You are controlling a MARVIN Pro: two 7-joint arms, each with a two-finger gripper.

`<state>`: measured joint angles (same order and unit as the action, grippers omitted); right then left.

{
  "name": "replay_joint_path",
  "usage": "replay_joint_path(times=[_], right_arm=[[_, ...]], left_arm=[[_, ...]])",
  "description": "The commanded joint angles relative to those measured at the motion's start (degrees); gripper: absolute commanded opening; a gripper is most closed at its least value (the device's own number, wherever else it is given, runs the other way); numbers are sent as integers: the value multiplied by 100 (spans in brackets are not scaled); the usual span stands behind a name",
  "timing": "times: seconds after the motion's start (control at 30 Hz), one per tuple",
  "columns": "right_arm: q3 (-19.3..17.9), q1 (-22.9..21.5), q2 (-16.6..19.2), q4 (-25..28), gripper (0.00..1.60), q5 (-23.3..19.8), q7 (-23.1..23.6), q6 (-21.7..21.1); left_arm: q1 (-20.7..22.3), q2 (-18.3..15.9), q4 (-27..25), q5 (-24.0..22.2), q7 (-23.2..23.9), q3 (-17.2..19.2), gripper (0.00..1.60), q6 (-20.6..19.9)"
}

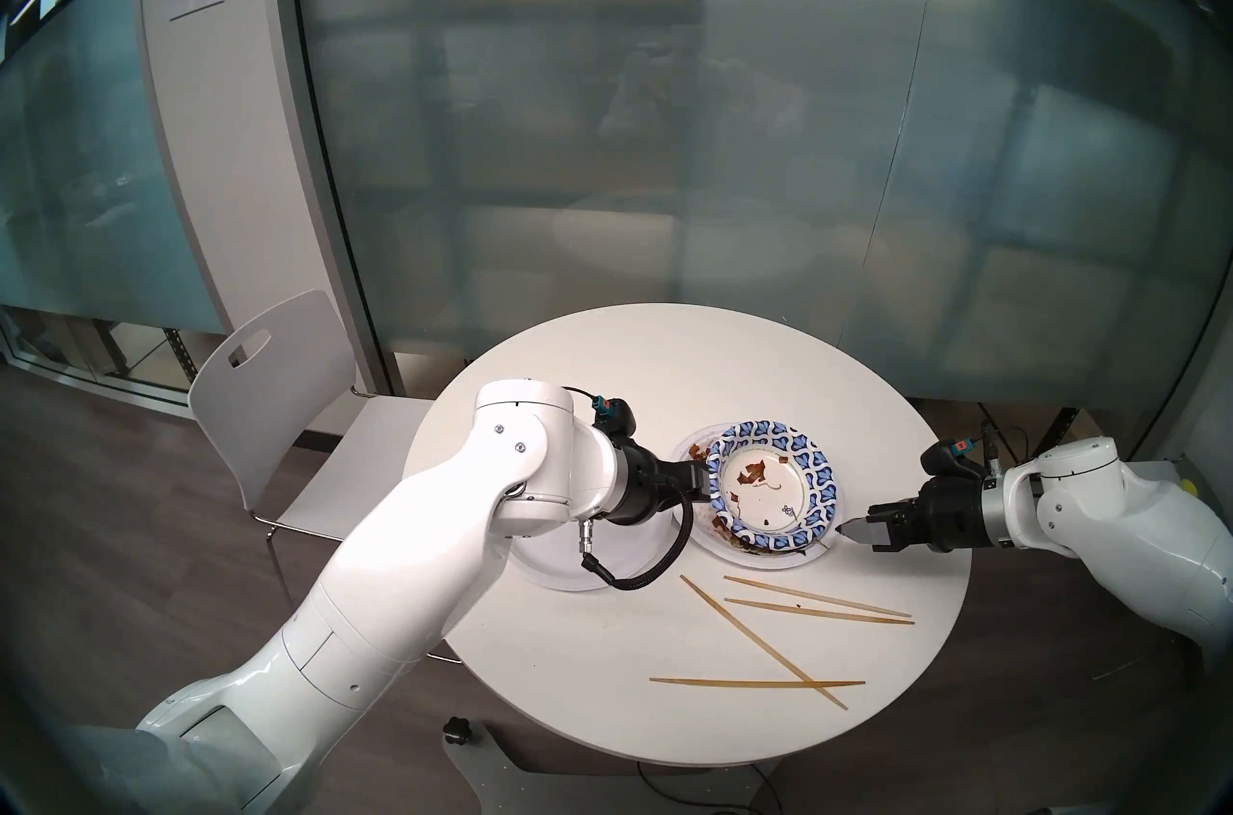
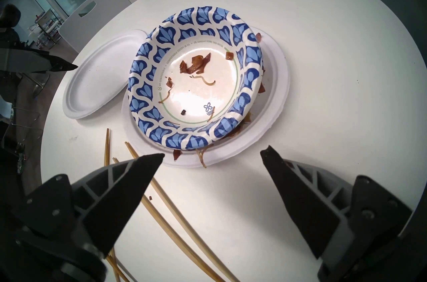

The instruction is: Stack the plates into one stack

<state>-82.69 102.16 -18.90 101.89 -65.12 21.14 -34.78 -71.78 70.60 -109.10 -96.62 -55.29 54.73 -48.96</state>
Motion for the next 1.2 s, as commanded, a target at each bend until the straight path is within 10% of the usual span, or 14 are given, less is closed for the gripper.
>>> replay_joint_path(times=[0.0,1.17], right_arm=[[-71,-92,15,13,160,-6,8,19],[292,-864,-521,-301,160,158,-219,-546]], left_arm=[[573,482,217,157,35,-90,160,71],[1758,939,2310,1185,1292,-674,156,141]])
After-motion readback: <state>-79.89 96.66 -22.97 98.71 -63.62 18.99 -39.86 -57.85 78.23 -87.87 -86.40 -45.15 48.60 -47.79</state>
